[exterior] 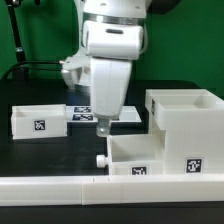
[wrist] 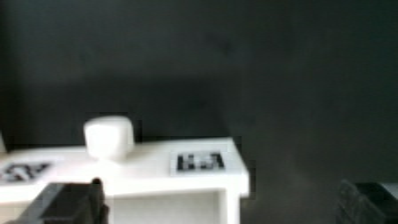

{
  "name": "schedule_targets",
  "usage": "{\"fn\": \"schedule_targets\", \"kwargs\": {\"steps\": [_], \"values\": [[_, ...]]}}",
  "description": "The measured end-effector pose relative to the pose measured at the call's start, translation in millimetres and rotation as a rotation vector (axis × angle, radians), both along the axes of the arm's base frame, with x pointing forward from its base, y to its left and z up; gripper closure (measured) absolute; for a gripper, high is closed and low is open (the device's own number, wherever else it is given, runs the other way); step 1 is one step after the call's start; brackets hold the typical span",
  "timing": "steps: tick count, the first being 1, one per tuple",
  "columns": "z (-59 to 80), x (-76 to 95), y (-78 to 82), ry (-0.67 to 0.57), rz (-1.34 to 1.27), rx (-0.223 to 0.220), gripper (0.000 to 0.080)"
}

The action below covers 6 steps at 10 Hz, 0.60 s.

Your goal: Assemble drawer

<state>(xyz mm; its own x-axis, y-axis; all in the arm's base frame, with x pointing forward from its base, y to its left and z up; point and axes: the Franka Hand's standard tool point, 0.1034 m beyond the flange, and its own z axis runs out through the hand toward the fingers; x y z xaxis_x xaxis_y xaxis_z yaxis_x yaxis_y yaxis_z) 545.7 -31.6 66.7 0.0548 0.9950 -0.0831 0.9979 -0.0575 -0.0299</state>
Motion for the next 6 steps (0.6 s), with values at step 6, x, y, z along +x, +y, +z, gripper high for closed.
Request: {"fn": "schedule_targets", "kwargs": {"steps": [6], "values": [[-15.7, -6.9, -37.2, 0.034, 0.061, 0.017, 0.0151]]}}
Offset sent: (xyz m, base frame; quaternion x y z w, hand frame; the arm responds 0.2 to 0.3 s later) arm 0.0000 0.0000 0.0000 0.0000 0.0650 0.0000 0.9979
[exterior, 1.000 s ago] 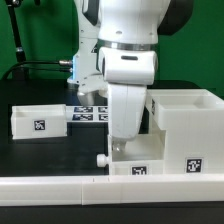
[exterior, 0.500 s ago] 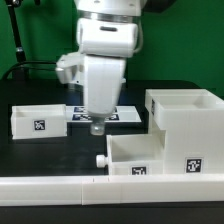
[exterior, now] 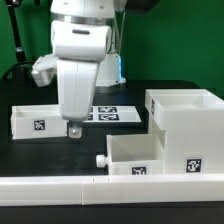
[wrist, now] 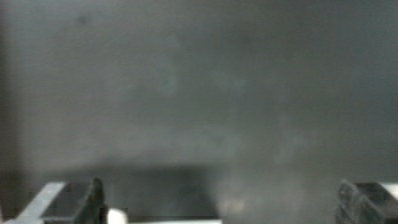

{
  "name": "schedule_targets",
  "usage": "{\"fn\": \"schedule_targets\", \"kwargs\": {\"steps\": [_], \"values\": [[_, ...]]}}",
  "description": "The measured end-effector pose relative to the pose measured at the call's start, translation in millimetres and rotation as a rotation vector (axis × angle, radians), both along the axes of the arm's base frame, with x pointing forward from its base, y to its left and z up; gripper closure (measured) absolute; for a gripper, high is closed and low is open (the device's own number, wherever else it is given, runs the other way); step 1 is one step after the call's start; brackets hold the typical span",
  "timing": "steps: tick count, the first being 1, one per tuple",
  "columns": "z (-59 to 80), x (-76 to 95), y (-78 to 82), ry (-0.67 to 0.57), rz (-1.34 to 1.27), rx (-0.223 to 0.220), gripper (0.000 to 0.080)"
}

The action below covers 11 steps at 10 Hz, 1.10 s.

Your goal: Assemble drawer

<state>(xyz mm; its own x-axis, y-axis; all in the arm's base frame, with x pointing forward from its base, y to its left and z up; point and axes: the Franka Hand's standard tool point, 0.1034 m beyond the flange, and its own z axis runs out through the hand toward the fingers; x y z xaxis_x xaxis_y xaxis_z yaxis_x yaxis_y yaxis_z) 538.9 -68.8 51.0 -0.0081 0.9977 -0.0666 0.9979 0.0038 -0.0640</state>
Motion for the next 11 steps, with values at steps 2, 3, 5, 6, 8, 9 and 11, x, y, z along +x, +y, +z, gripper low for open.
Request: {"fn": "schedule_targets", "kwargs": {"steps": [2, 3, 5, 6, 8, 9, 11], "values": [[-7.2, 7.0, -10.4, 0.009, 0.027, 0.078, 0.0151], [-12.4, 7.0, -12.6, 0.022, 0.033, 0.112, 0.0151], [-23.5, 3.3, -7.6, 0.044, 0.027, 0.174, 0.0151], [-25.8, 1.4, -7.1, 0.051, 0.013, 0.195, 0.0151], [-26.0, 0.9, -8.5, 0.053, 0.016, 0.19, 0.0151], [-26.3, 0.6, -9.1, 0.054, 0.015, 0.19, 0.0151], [-27.9, 0.3, -7.5, 0.048, 0.032, 0.19, 0.0151]]}}
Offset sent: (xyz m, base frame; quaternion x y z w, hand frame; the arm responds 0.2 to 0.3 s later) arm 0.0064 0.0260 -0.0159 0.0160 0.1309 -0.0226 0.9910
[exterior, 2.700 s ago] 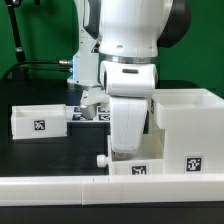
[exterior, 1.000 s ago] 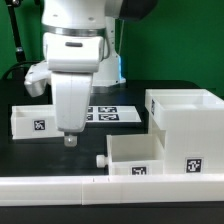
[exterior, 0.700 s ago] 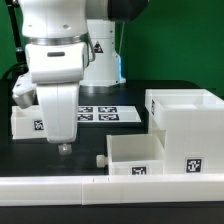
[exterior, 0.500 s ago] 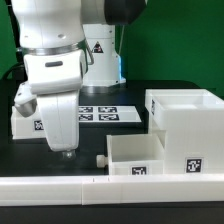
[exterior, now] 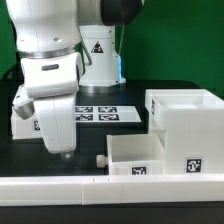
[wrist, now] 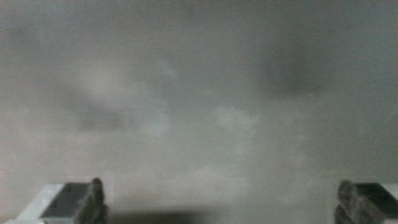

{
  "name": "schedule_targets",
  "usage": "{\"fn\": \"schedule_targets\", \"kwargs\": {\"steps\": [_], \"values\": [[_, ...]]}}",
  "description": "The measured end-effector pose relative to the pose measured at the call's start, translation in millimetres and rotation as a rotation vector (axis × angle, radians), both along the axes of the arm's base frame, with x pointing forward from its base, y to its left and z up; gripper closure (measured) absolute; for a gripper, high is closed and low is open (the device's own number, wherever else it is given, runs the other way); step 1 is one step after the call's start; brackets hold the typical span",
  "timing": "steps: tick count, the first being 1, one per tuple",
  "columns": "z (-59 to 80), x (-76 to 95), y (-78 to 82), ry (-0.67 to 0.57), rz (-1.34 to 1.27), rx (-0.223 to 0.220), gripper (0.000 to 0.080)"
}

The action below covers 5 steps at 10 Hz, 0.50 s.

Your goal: Assemble drawer

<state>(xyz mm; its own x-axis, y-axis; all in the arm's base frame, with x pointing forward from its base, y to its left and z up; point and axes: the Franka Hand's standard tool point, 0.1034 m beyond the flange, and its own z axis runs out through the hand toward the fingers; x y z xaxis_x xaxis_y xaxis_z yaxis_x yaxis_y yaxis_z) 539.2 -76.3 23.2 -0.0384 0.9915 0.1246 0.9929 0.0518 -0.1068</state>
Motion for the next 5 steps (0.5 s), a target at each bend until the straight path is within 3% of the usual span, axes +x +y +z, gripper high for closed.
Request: {"fn": "schedule_targets", "kwargs": {"steps": [5], "values": [[-6.2, 1.6, 32.7, -0.006, 0.032, 0.022, 0.0151]]}}
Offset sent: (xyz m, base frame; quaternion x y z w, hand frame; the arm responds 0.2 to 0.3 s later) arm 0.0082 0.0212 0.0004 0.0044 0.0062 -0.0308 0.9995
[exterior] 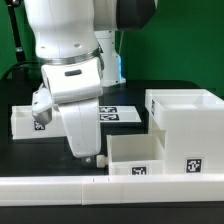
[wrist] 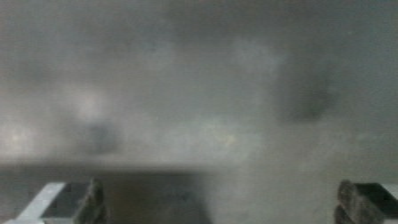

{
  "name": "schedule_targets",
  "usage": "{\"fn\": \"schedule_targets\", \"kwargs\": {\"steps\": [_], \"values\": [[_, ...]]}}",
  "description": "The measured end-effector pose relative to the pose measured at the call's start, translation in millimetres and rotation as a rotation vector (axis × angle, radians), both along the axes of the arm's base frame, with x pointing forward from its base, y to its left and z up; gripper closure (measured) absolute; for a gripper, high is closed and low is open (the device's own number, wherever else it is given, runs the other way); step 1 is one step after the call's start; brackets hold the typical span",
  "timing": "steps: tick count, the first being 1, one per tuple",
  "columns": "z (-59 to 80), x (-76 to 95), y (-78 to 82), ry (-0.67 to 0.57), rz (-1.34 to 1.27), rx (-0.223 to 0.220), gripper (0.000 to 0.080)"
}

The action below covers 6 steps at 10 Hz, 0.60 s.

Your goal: Assemble drawer

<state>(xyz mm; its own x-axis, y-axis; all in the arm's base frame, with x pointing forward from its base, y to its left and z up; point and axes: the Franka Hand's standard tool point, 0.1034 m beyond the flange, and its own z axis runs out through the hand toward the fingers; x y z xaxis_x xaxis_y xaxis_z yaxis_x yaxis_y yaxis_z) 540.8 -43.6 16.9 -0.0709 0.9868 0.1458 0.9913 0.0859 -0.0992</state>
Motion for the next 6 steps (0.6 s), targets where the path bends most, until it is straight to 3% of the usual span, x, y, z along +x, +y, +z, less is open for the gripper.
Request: {"fn": "schedule_targets", "kwargs": {"steps": [6], "values": [[3.5, 8.4, 42.0, 0.014, -0.106, 0.01, 0.0151]]}}
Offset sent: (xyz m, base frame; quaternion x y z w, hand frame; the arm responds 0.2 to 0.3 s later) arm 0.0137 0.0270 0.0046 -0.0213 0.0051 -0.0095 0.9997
